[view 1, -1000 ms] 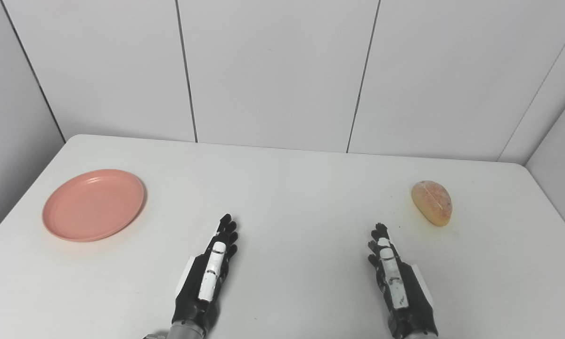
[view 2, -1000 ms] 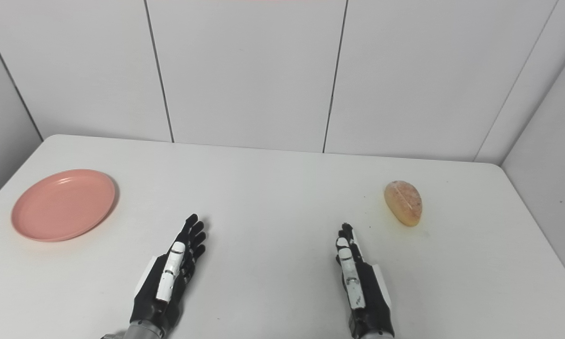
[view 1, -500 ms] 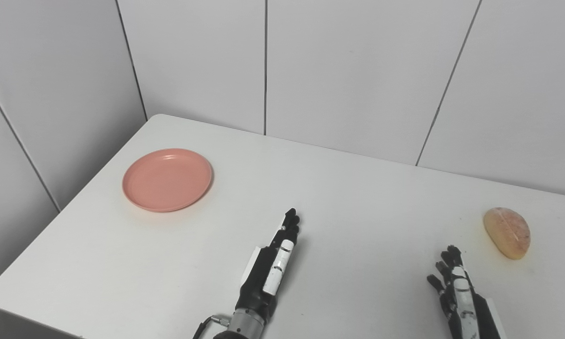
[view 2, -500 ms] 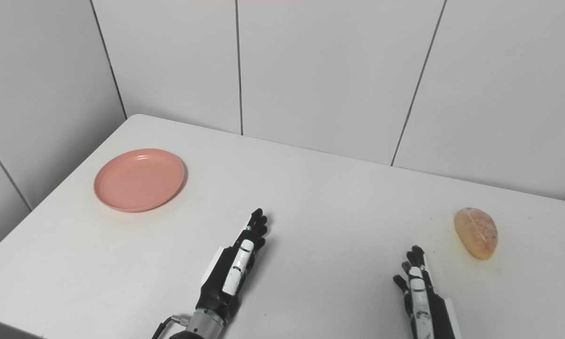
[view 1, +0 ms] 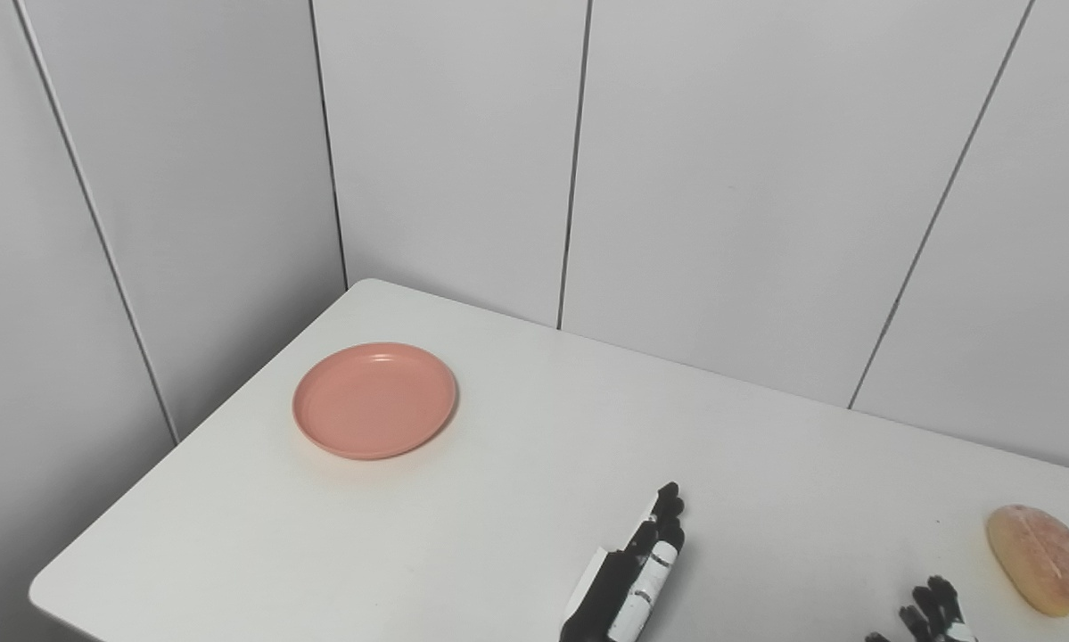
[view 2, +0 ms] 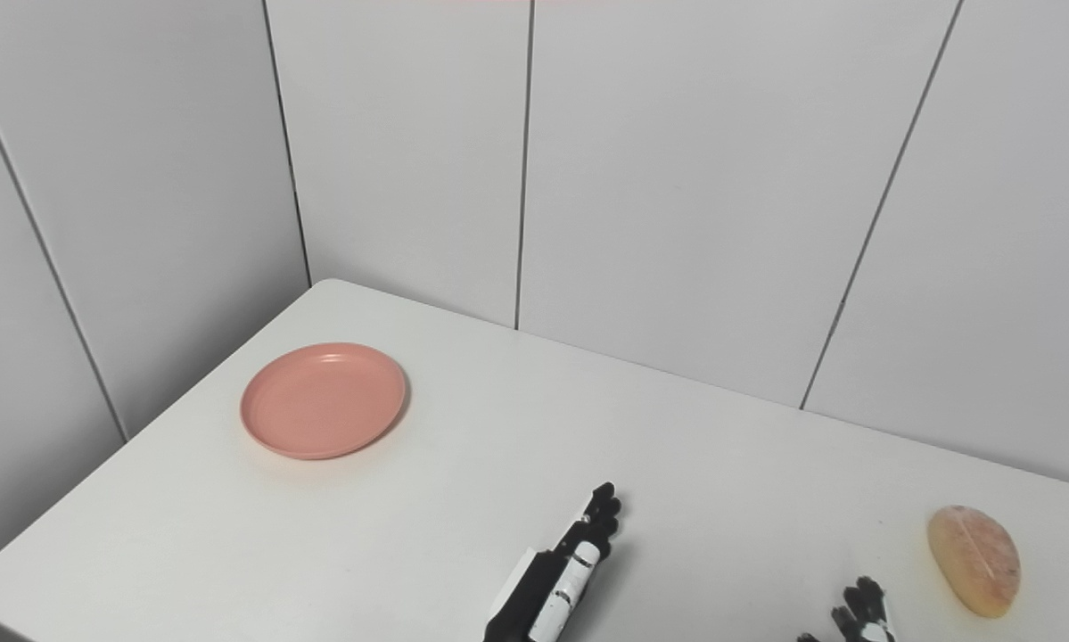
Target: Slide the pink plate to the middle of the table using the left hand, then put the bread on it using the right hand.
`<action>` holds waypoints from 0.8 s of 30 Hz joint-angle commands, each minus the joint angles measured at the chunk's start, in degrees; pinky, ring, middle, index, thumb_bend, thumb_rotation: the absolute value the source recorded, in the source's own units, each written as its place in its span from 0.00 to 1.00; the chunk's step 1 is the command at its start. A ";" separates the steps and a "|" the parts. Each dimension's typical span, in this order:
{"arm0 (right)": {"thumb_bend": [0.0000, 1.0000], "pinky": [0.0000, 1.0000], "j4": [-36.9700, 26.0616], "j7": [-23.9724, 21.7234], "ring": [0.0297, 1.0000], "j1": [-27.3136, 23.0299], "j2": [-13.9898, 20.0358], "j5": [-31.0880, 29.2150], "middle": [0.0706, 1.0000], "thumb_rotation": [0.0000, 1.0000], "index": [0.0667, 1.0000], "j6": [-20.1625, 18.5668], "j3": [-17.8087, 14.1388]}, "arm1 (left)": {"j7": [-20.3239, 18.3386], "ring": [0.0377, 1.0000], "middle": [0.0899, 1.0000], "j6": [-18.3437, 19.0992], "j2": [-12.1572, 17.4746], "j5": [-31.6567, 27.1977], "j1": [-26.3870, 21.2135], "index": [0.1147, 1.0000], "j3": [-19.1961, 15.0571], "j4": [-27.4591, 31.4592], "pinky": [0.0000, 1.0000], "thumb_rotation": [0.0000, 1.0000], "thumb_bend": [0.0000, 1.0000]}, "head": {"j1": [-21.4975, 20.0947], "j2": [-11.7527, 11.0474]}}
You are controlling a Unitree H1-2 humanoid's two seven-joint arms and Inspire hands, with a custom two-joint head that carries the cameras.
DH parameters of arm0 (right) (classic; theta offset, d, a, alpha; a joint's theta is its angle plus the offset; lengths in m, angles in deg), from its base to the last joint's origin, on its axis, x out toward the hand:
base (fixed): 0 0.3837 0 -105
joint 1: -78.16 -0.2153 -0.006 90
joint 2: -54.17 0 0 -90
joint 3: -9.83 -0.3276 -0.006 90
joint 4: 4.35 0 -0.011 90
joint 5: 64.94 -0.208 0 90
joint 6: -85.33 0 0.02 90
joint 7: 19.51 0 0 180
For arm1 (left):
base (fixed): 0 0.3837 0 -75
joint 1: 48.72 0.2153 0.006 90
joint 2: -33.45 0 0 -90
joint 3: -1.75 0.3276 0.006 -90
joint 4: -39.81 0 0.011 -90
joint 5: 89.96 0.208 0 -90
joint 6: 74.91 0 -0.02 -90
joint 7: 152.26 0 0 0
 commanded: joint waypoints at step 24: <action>0.18 1.00 0.62 0.93 1.00 -0.28 -0.77 1.74 1.00 1.00 1.00 0.99 0.37 | -0.01 0.99 0.98 1.46 1.17 0.56 -0.67 0.96 -1.92 0.50 1.00 1.00 0.35 | 0.42 0.55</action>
